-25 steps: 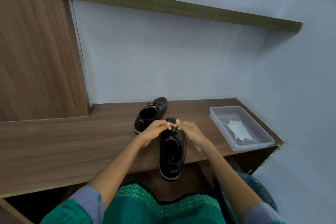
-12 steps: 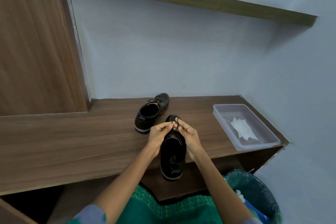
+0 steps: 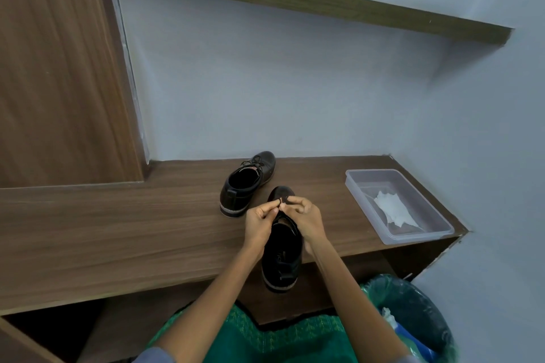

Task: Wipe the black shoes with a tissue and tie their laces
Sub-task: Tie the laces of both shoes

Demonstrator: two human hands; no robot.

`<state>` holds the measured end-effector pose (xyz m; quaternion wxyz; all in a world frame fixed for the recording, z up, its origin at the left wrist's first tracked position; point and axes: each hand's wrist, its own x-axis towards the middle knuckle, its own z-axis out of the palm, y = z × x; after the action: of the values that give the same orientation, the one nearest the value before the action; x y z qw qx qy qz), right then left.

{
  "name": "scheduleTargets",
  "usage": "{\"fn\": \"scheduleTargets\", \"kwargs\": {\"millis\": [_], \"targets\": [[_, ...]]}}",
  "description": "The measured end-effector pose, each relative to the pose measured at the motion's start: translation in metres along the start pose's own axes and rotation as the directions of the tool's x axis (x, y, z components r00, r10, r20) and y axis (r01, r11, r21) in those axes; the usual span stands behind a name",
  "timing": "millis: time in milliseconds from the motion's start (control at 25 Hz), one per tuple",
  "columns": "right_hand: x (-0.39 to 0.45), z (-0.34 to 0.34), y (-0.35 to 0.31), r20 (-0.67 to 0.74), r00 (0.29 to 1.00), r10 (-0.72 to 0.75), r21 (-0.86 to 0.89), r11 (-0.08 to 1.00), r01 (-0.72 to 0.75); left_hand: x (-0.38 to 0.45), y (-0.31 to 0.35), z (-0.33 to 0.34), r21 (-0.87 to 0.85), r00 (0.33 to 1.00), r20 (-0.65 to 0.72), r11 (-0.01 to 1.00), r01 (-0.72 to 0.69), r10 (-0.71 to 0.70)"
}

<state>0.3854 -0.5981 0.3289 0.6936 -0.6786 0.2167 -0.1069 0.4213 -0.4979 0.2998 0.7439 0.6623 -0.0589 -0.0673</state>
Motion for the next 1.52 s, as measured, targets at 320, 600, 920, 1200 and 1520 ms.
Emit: {"fn": "scheduleTargets", "kwargs": {"millis": [320,600,920,1200,1520], "targets": [[-0.001,0.006,-0.008,-0.068,0.990,0.121,0.118,0.987,-0.112,-0.004,0.004,-0.001,-0.062,0.994,-0.101,0.997,0.046,-0.052],[-0.003,0.006,-0.002,-0.062,0.996,0.065,0.051,0.997,-0.062,0.000,0.011,0.003,0.163,0.988,-0.075,0.979,-0.121,0.135],[0.001,-0.011,-0.021,0.143,0.987,0.079,-0.283,0.959,-0.035,0.007,0.010,-0.002,0.575,0.917,0.127,0.725,-0.379,0.379],[0.008,-0.016,-0.009,0.132,0.988,0.085,-0.188,0.980,-0.059,0.018,0.015,-0.014,0.407,0.939,0.271,0.859,-0.311,0.211],[0.013,-0.027,-0.013,0.357,0.934,0.016,-0.213,0.975,0.065,0.025,0.020,-0.019,0.289,0.948,0.316,0.955,-0.068,-0.028]]}}
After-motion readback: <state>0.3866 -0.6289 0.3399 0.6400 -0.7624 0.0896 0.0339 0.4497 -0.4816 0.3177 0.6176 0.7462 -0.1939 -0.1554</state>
